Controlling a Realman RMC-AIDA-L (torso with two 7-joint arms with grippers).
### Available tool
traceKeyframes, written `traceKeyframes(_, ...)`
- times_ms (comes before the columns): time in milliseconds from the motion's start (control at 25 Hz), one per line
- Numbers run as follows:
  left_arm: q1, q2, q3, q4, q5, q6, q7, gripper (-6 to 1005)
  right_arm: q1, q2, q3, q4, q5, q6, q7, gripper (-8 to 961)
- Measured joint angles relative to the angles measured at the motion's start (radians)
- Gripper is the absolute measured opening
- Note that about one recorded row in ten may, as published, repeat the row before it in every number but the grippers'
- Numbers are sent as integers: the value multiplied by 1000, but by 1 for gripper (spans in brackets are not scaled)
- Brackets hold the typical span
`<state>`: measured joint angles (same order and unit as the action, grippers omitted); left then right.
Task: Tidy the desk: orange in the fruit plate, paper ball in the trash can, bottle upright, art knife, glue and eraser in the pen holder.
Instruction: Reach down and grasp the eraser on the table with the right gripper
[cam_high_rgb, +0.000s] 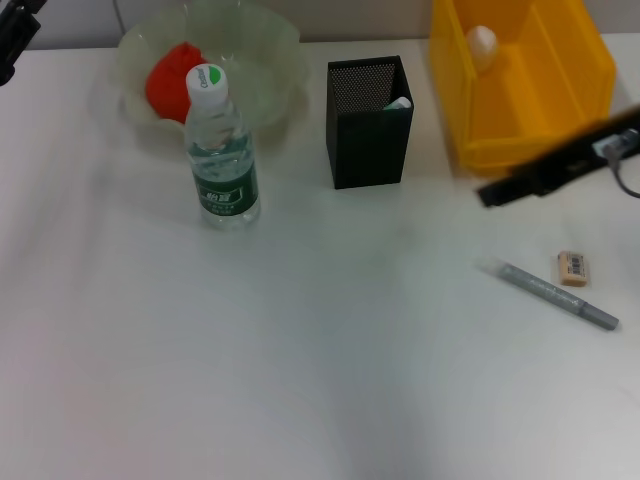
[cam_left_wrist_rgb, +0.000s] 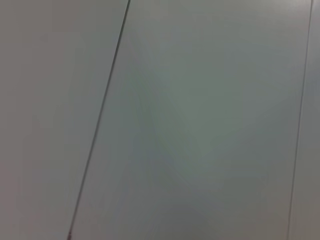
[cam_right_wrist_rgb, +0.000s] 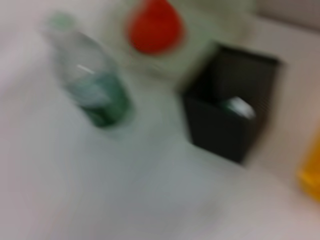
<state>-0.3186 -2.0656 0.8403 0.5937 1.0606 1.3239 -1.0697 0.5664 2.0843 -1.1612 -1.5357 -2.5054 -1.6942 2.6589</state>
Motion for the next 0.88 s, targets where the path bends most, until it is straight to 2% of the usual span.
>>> traceKeyframes(200, 2, -2, -3, 0, -7, -18, 40, 516, 4, -1, 0, 36, -150, -27, 89, 541)
traceKeyframes(280, 3, -2, -4, 0, -7, -22, 46, 516, -2, -1, 2, 65, -175, -20, 114, 541)
traceKeyframes(360, 3, -2, -4, 0, -8, -24, 53, 516, -4, -1, 2, 79, -179, -15, 118, 464)
traceKeyframes(680, 5, 2, -4, 3, -8, -23, 62, 517, -9, 0, -5, 237, -293, 66, 142, 446)
traceKeyframes(880, 5, 2, -4, 3, -8, -20, 76, 517, -11, 1, -8, 259, -297, 100, 145, 448)
